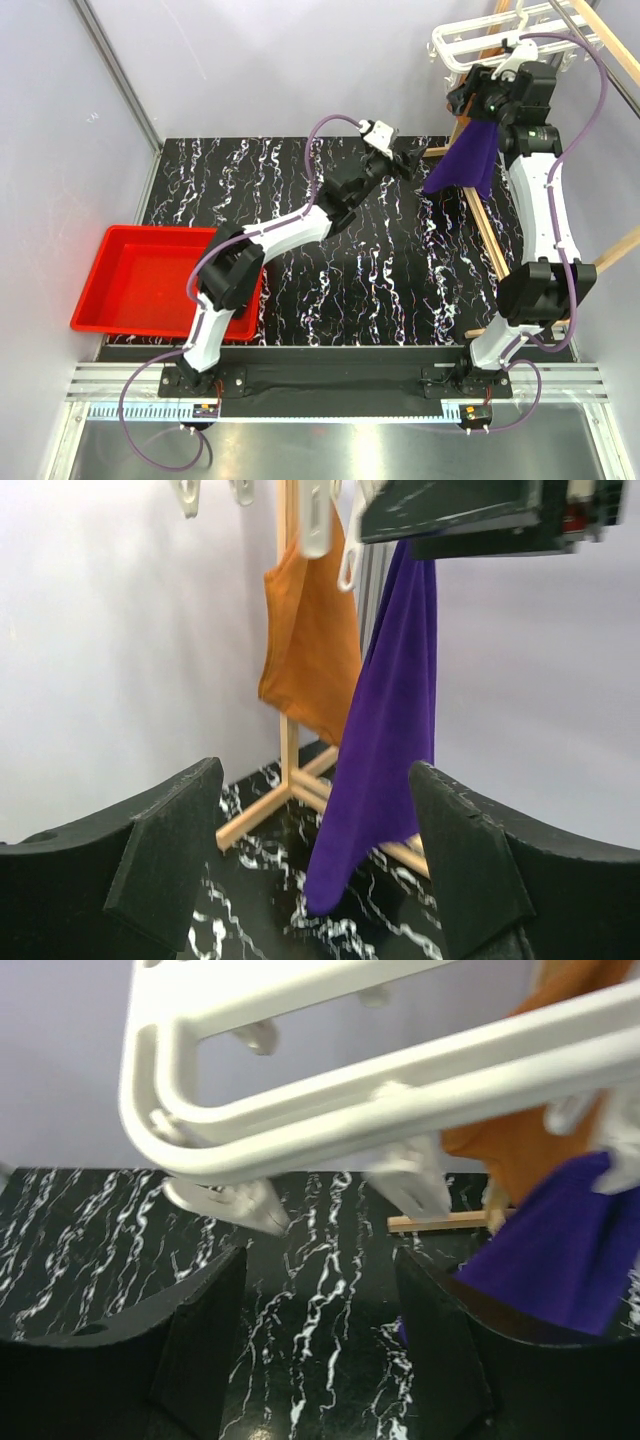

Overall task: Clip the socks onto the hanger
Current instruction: Open the clamp at the hanger.

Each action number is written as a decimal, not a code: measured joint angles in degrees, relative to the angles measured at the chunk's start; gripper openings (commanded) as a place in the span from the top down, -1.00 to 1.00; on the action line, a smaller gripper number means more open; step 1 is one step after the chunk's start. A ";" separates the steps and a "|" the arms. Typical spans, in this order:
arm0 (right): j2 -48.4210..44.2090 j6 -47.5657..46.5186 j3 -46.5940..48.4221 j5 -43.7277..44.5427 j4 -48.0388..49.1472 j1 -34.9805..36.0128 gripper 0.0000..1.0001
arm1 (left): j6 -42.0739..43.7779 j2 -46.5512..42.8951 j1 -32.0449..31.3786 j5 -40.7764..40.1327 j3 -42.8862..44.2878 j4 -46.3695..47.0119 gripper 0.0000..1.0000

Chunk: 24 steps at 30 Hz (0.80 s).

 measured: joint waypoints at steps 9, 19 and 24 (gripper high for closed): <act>-0.35 0.61 -3.26 -6.84 5.86 0.46 -0.39 | -0.42 -7.10 -0.57 -0.11 -7.98 0.00 -0.59; -0.33 -0.37 -3.26 -8.94 10.25 0.46 -0.36 | -2.19 -12.70 -0.83 -0.15 -13.38 1.75 -0.58; -0.02 -0.28 -3.26 -10.62 12.52 0.46 -0.30 | -3.10 -12.72 -0.85 -0.13 -15.02 1.68 -0.58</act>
